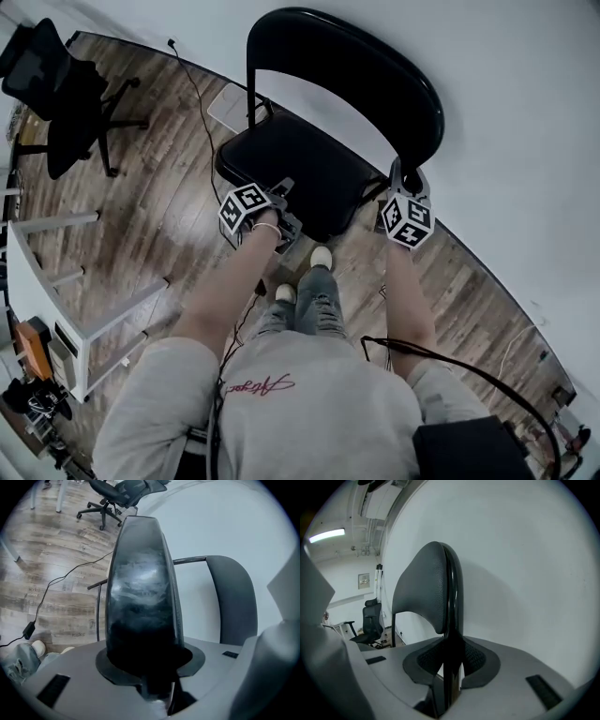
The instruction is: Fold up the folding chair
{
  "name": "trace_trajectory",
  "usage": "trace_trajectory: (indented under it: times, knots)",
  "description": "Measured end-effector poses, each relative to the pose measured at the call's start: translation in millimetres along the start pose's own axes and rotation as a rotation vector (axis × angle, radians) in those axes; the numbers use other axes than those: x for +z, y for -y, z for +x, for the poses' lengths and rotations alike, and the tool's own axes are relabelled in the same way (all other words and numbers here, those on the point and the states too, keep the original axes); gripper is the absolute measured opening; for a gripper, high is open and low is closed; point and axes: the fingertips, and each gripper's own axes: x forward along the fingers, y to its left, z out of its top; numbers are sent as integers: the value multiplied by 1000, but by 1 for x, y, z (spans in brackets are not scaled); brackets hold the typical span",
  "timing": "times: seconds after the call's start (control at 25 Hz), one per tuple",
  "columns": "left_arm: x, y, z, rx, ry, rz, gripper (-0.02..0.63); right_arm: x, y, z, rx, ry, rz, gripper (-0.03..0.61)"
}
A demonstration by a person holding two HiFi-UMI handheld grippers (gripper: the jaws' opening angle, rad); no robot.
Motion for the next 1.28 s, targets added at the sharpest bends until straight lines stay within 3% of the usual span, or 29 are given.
trace_trajectory:
  times: [0.2,0.68,1.28]
  knots:
    - [12,39,12,7,61,20,169,13,10,12,-55,21,46,72]
    - [12,104,39,38,51,4,133,34,20,14,-65,52,39,71]
    - [28,182,100,305,83,22,133,59,20,24,-94,48,-38,72]
